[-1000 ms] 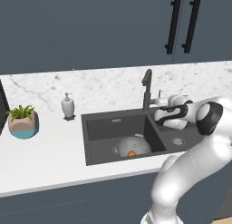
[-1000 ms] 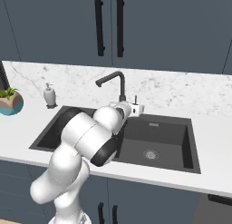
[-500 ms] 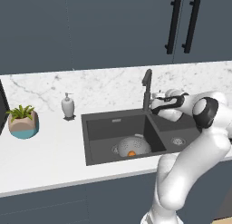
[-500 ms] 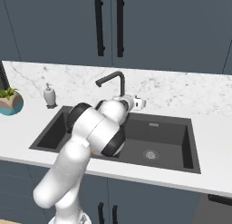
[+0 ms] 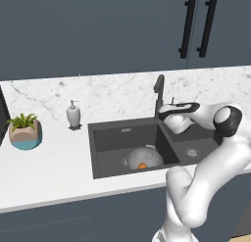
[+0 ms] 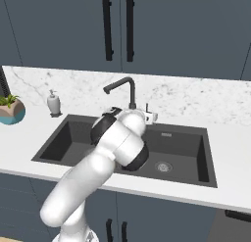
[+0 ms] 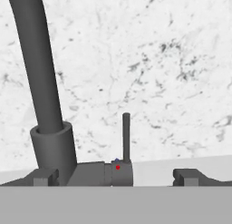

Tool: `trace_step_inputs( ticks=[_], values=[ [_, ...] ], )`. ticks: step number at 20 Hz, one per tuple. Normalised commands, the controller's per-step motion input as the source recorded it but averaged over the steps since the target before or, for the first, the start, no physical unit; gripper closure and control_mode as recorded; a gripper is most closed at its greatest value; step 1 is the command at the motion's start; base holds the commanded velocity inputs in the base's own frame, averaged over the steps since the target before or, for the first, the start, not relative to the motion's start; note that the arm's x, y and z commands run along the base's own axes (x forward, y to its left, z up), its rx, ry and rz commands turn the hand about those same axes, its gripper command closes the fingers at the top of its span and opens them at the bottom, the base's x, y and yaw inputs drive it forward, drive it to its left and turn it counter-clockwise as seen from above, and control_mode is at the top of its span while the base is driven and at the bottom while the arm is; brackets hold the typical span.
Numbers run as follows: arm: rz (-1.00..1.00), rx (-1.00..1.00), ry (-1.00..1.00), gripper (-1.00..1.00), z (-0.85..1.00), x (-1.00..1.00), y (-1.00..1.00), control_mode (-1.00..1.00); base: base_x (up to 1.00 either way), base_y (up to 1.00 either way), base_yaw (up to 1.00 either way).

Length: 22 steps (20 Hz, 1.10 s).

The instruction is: Put the colander in the sink, put the tangerine in the colander, and turn on the sink faucet and pour water over the colander.

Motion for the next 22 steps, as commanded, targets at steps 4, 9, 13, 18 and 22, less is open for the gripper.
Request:
trace_step_inputs(
  ticks=[4,9,13,18,22],
  values=[
    [0.00,0.00,-0.05,-1.00,-0.04,0.33,-0.02,-1.00,0.00,0.00,0.00],
    [0.00,0.02,-0.01,-1.00,0.00,0.43,-0.07,-1.00,0.00,0.00,0.00],
    [0.01,0.03,0.00,-1.00,0.00,0.19,-0.32,-1.00,0.00,0.00,0.00],
    [0.01,0.03,0.00,-1.00,0.00,0.05,-0.31,-1.00,0.00,0.00,0.00],
    [0.00,0.00,0.00,-1.00,0.00,0.05,-0.06,-1.00,0.00,0.00,0.00]
  ],
)
